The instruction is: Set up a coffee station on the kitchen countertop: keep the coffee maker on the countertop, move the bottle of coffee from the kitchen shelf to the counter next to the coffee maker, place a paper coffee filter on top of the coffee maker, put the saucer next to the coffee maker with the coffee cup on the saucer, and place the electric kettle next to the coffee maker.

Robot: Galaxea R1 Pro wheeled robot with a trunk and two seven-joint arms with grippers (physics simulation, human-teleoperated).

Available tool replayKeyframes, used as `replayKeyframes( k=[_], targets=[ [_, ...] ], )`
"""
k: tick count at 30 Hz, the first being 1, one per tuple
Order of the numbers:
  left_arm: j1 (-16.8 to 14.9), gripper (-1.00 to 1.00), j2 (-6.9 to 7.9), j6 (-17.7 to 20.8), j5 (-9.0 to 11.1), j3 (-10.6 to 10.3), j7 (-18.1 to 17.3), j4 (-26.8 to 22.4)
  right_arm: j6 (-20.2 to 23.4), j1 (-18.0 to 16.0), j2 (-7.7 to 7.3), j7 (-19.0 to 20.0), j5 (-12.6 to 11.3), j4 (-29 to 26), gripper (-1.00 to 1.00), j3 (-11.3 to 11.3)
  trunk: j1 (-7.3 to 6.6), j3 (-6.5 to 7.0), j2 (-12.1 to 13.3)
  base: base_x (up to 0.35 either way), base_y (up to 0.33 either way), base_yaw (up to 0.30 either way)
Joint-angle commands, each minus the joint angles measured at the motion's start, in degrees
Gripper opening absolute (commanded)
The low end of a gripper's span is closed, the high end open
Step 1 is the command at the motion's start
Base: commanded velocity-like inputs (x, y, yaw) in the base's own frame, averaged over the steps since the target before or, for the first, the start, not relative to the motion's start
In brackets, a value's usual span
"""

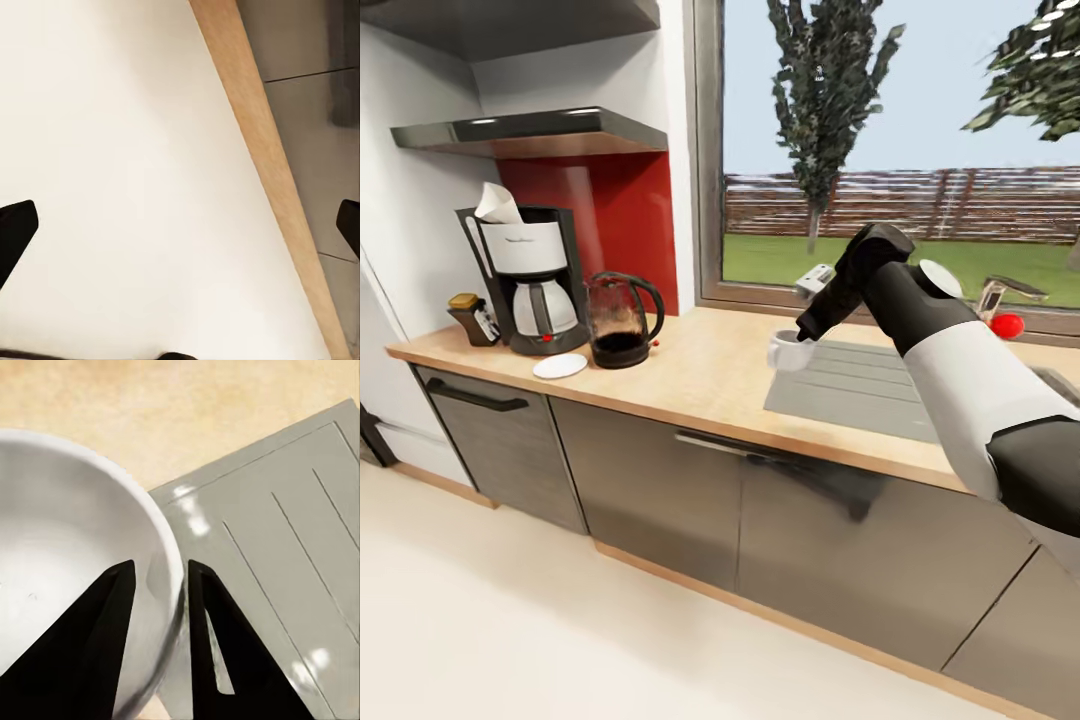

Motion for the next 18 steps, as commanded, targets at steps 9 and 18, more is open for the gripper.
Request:
replayKeyframes(
  k=[9, 18],
  targets=[
    [-0.1, 1.00, 0.12, 0.2, -0.2, 0.5, -0.2, 0.0, 0.4, -0.1, -0.04, 0.6, 0.5, -0.1, -1.00, 0.2, 0.01, -0.06, 0.0, 0.162, 0.262, 0.101],
    [-0.1, 1.00, 0.22, 0.2, -0.2, 0.5, -0.2, 0.0, 0.4, -0.1, -0.10, 0.5, 0.5, -0.1, -1.00, 0.1, 0.01, -0.06, 0.0, 0.080, 0.295, 0.004]
  ],
)
